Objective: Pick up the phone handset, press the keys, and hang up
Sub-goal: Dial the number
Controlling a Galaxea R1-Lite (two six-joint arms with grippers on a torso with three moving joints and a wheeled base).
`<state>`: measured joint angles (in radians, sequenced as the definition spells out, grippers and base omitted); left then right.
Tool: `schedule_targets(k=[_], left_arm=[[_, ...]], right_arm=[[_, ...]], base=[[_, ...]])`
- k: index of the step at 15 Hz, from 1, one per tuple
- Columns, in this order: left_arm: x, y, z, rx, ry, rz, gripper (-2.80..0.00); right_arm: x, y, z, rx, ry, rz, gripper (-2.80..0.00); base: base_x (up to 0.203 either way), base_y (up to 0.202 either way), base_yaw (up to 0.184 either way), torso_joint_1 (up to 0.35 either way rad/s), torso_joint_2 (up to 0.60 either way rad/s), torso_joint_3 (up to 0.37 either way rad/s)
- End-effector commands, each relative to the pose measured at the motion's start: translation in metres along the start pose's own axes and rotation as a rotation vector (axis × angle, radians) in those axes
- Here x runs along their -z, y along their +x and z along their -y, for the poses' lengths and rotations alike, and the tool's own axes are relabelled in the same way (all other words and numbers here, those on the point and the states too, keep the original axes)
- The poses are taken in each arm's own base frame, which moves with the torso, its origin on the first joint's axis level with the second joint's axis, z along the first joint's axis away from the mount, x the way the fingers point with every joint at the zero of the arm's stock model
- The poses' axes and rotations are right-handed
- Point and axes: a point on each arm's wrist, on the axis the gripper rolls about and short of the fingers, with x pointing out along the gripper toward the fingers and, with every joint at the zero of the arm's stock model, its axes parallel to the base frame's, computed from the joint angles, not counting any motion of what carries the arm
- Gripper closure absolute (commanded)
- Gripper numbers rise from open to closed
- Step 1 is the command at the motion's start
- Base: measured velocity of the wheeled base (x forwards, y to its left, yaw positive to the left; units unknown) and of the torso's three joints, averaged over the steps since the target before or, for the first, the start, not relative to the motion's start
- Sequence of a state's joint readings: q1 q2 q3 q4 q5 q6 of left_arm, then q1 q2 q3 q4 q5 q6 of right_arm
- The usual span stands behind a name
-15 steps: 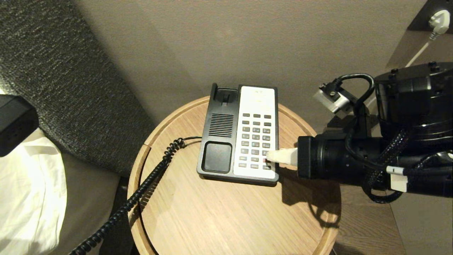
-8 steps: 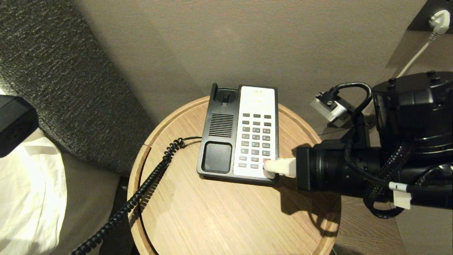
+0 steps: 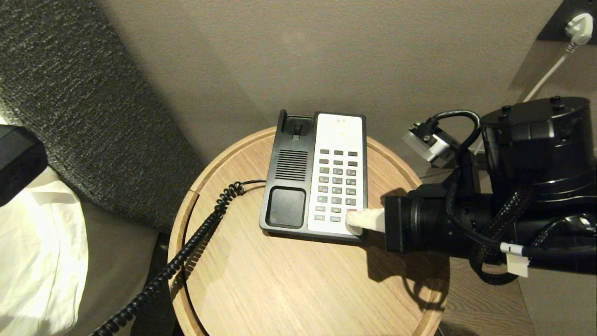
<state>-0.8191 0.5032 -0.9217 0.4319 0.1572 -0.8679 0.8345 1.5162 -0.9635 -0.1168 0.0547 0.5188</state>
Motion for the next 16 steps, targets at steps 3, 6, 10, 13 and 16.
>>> schedule_targets(k=[3,6,10,13,16], left_arm=[[-0.0001,-0.0003,0.0000,-0.001,-0.003,0.000,0.00],[-0.0002,-0.0008,0.0000,0.000,-0.003,0.001,0.00],[-0.0001,-0.0020,-0.0004,0.003,-0.003,0.003,0.00],[-0.0001,-0.0028,-0.0005,0.005,-0.003,0.005,0.00],[-0.0001,-0.0024,-0.0005,0.004,-0.003,0.004,0.00]], right_arm=[[-0.0011,0.0031,0.0039,0.015,-0.005,0.000,0.00],[-0.0013,0.0063,0.0047,0.028,-0.005,0.001,0.00],[0.0006,0.0101,0.0061,0.036,-0.031,-0.009,0.00],[0.0011,0.0093,0.0063,0.036,-0.033,-0.010,0.00],[0.0003,0.0078,0.0059,0.036,-0.038,-0.004,0.00]], base=[[0.000,0.000,0.000,0.000,0.00,0.000],[0.000,0.000,0.000,0.000,0.00,0.000],[0.000,0.000,0.000,0.000,0.00,0.000],[0.000,0.000,0.000,0.000,0.00,0.000],[0.000,0.000,0.000,0.000,0.00,0.000]])
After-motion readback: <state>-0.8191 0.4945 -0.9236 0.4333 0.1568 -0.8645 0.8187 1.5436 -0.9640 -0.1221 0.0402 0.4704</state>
